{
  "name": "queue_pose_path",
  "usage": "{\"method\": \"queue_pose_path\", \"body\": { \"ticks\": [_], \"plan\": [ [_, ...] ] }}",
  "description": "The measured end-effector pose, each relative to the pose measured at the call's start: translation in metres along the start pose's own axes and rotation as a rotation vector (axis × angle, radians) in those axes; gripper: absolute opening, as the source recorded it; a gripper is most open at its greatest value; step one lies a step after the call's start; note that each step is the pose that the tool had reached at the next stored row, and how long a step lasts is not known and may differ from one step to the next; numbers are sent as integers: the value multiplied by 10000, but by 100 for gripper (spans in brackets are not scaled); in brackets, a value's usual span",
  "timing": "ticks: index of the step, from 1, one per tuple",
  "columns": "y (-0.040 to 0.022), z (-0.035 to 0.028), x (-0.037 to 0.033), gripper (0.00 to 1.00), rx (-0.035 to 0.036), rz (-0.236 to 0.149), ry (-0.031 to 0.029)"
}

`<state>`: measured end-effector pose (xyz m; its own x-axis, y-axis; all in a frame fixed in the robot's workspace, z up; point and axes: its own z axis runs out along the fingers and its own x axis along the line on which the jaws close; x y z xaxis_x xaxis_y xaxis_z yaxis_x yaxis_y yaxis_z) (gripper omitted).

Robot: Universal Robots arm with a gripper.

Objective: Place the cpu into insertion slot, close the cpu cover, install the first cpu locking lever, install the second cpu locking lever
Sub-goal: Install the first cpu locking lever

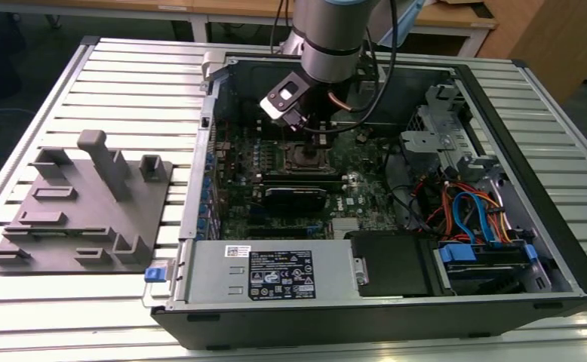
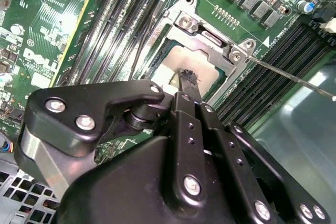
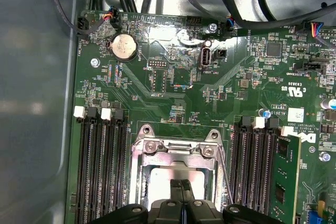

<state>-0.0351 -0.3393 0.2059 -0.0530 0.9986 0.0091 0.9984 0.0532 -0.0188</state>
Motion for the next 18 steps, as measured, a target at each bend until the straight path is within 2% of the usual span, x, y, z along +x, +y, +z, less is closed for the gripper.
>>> {"method": "queue_pose_path", "body": {
  "ticks": [2,18],
  "plan": [
    [-1,-30,0,11,0,0,-1],
    [-1,-62,0,11,0,0,0]
  ]
}}
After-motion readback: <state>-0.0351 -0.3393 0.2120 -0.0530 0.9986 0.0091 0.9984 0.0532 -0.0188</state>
